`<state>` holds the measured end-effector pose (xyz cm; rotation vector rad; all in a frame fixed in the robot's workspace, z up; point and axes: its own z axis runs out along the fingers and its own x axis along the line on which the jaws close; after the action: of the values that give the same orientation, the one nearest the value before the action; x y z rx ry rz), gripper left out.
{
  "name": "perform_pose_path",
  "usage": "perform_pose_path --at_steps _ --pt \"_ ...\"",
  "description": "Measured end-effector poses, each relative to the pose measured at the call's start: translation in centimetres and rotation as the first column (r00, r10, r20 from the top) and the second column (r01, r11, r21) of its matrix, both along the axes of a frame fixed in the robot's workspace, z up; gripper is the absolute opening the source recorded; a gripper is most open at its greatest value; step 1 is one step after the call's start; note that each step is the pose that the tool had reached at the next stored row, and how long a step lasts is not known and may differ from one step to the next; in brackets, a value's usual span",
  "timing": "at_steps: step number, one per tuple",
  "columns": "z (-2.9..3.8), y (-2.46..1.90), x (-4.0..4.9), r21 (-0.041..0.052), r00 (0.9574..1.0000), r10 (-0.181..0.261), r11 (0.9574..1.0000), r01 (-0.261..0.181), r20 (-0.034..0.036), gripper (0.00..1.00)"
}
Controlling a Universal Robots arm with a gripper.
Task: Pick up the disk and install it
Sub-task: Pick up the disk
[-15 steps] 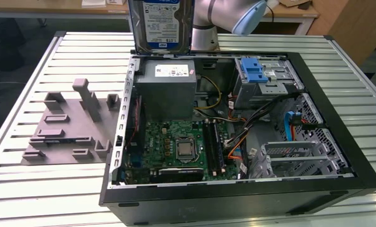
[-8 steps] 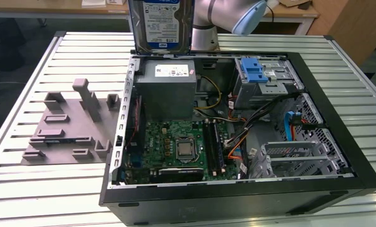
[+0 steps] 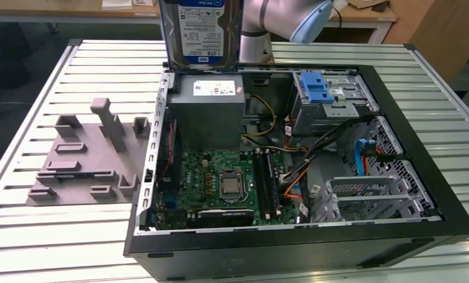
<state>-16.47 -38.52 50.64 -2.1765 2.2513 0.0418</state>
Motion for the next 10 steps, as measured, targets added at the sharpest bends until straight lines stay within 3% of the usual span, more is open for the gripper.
perform_pose_path --at_steps 8,10 --pt "0.0 -1.32 0.0 0.0 1.0 0.0 1.0 0.0 0.0001 0.36" --pt "0.0 -1.44 0.03 0.0 1.0 0.0 1.0 0.0 0.0 0.36"
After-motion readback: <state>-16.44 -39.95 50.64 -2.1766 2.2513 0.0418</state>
